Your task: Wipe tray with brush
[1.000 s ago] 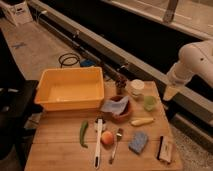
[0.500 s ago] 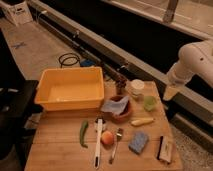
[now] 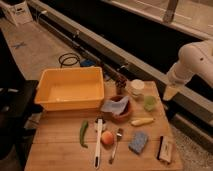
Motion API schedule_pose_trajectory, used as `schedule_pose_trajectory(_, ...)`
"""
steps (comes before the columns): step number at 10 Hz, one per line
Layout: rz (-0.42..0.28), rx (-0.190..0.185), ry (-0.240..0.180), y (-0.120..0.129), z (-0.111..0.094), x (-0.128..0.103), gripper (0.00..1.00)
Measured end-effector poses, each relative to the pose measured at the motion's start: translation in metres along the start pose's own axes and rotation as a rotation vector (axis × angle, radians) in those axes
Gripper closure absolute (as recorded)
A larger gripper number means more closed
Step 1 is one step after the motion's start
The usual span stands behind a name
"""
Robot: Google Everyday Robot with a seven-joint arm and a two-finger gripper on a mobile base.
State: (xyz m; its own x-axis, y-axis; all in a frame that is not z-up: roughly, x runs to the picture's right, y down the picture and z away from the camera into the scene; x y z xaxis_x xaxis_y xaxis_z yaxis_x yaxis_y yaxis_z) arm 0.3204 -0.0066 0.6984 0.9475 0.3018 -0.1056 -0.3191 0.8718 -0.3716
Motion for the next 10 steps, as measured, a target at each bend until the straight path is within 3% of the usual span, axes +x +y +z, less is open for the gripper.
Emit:
schedule_pose_trajectory(4,-0.027,0.018,-0.011,0.002,-0.006,-0.004,0.20)
schedule_pose_trajectory(7,-0.098,0.055,-0.067,0.021,-0.021,-0.044,0.20)
schedule_pose_trajectory(8,-0.162,0.061,-0.100,0.036,-0.027,-0.067,0.20)
schedule_pose_trajectory(10,-0.367,0.069,-0.162,0.075,-0.038,-0.110,0.20)
